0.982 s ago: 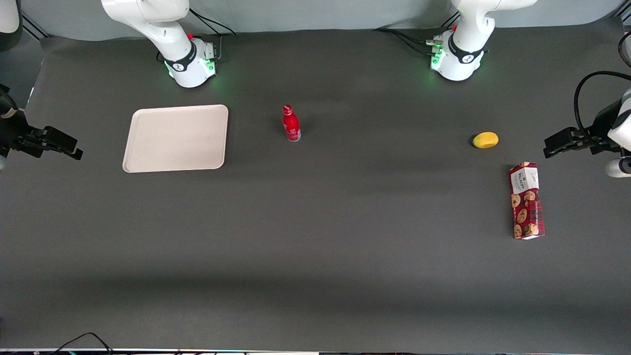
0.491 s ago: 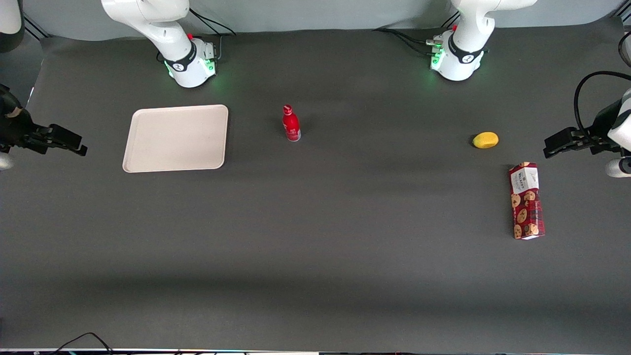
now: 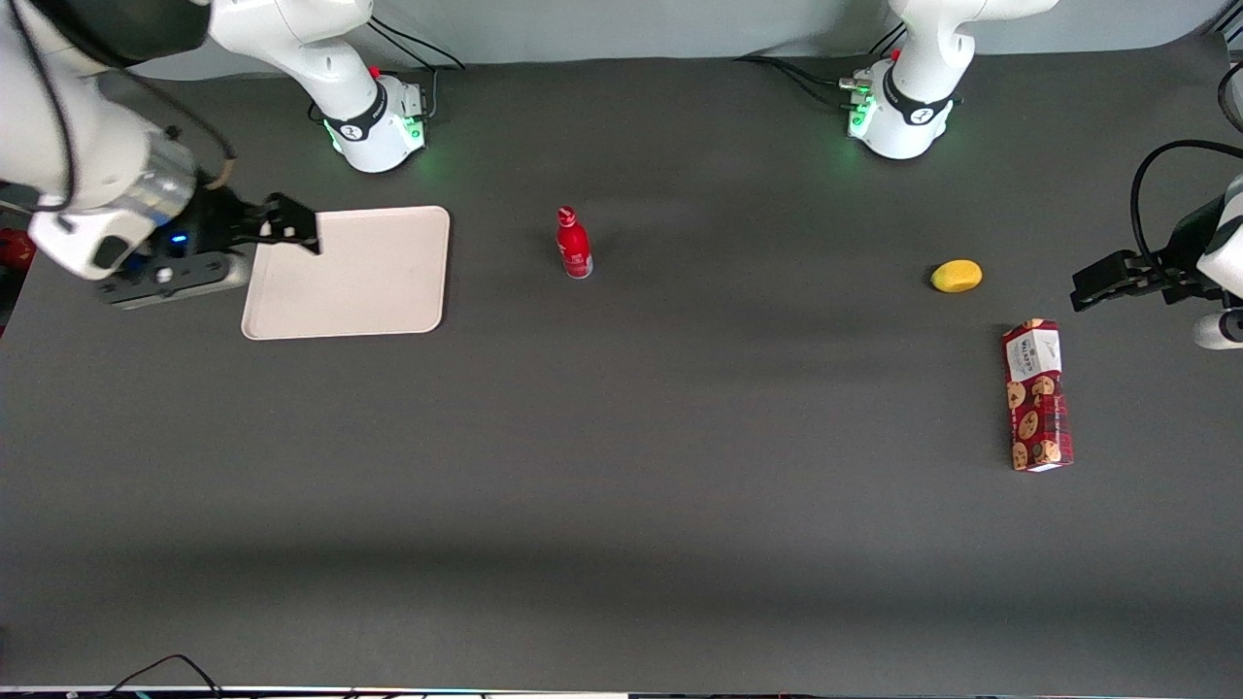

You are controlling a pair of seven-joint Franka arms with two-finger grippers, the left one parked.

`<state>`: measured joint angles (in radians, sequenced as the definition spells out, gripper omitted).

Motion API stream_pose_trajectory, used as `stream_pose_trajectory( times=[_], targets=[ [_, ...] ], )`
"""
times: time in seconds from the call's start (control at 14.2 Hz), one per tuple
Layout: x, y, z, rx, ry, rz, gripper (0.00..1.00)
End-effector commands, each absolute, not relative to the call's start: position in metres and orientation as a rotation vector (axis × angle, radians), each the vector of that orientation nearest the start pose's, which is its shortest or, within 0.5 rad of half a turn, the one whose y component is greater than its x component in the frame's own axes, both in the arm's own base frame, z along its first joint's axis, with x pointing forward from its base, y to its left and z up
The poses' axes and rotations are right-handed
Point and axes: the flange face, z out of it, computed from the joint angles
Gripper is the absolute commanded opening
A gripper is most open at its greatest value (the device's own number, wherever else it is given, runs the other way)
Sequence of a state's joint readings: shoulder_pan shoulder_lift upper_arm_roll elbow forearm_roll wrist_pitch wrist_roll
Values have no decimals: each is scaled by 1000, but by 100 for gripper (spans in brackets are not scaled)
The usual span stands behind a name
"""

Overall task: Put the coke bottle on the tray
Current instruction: 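Move the open right gripper over the red Coca-Cola bottle, then lower the right gripper around the bottle and close on it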

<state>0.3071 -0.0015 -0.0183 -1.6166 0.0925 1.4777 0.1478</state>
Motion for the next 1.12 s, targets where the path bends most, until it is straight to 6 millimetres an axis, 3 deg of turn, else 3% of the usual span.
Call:
stream_pose_trajectory(
  times=[0.0,0.21,0.42,0.77,1.05],
  targets=[
    [472,250,602,-3073,-150,240,100],
    [437,330,576,-3046,-154,224,100],
    [396,390,531,-3053,-49,198,100],
    [339,424,434,-3039,4,113,100],
    [323,413,373,-3076,-54,40,100]
  ],
)
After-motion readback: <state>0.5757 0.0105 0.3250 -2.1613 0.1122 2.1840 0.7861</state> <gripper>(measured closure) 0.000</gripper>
